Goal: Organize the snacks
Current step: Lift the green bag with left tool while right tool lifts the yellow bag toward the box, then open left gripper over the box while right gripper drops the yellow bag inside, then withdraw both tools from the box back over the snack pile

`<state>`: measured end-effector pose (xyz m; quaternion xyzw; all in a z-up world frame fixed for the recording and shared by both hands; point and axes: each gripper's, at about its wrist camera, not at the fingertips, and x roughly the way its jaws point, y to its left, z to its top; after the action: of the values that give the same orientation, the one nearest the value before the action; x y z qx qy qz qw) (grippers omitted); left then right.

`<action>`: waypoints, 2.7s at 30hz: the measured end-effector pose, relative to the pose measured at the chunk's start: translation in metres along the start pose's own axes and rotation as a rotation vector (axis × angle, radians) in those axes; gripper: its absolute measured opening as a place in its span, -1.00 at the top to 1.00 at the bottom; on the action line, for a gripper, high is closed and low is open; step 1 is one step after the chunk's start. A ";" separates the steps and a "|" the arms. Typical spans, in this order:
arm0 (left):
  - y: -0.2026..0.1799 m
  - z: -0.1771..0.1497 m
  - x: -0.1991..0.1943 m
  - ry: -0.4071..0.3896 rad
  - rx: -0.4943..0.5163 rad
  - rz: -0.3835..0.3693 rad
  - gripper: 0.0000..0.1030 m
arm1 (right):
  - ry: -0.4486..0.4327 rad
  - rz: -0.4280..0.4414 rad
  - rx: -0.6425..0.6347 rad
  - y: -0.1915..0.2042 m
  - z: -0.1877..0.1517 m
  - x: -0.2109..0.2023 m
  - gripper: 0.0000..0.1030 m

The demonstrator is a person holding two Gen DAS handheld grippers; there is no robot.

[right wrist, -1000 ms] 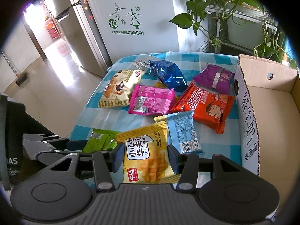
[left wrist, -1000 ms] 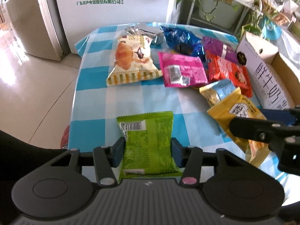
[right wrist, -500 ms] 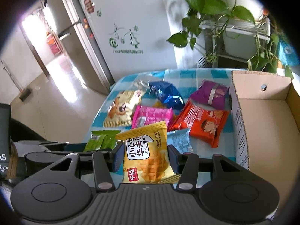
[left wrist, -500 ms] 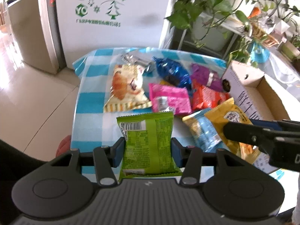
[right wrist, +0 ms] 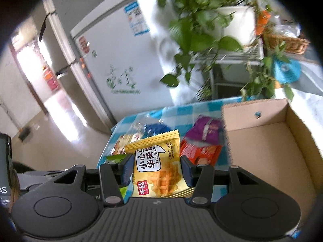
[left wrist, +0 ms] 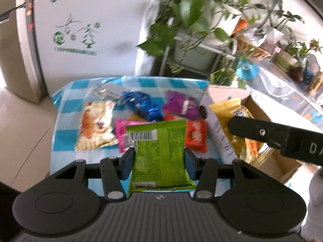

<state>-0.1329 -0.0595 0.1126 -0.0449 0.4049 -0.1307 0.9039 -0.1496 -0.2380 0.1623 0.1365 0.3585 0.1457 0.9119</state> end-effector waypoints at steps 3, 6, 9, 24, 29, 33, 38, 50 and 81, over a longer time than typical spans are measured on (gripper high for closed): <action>-0.016 0.006 0.000 -0.010 0.018 -0.033 0.02 | -0.047 -0.019 0.045 -0.014 0.006 -0.012 -0.09; -0.033 0.010 0.003 -0.010 0.035 -0.069 0.02 | -0.096 -0.056 0.087 -0.029 0.010 -0.025 -0.09; -0.052 0.015 0.006 -0.011 0.057 -0.103 0.02 | -0.137 -0.099 0.139 -0.046 0.014 -0.036 -0.09; -0.134 0.021 0.046 0.058 0.128 -0.222 0.02 | -0.209 -0.318 0.423 -0.111 0.010 -0.057 -0.10; -0.148 0.017 0.066 0.106 0.130 -0.237 0.01 | -0.201 -0.357 0.473 -0.119 0.004 -0.058 -0.10; -0.159 0.015 0.076 0.122 0.151 -0.255 -0.03 | -0.195 -0.380 0.519 -0.126 0.001 -0.057 -0.11; -0.164 0.019 0.076 0.111 0.162 -0.264 -0.49 | -0.203 -0.409 0.569 -0.133 -0.001 -0.058 -0.29; -0.124 0.040 0.059 0.068 0.174 -0.211 -0.68 | -0.238 -0.378 0.568 -0.130 0.001 -0.061 -0.48; 0.088 0.061 0.063 0.084 0.012 0.074 -0.75 | -0.045 -0.090 0.166 -0.028 0.013 0.016 -0.60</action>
<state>-0.0300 0.0067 0.0915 -0.0192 0.4433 -0.1014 0.8904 -0.1245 -0.2601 0.1514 0.1985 0.3545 0.0713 0.9110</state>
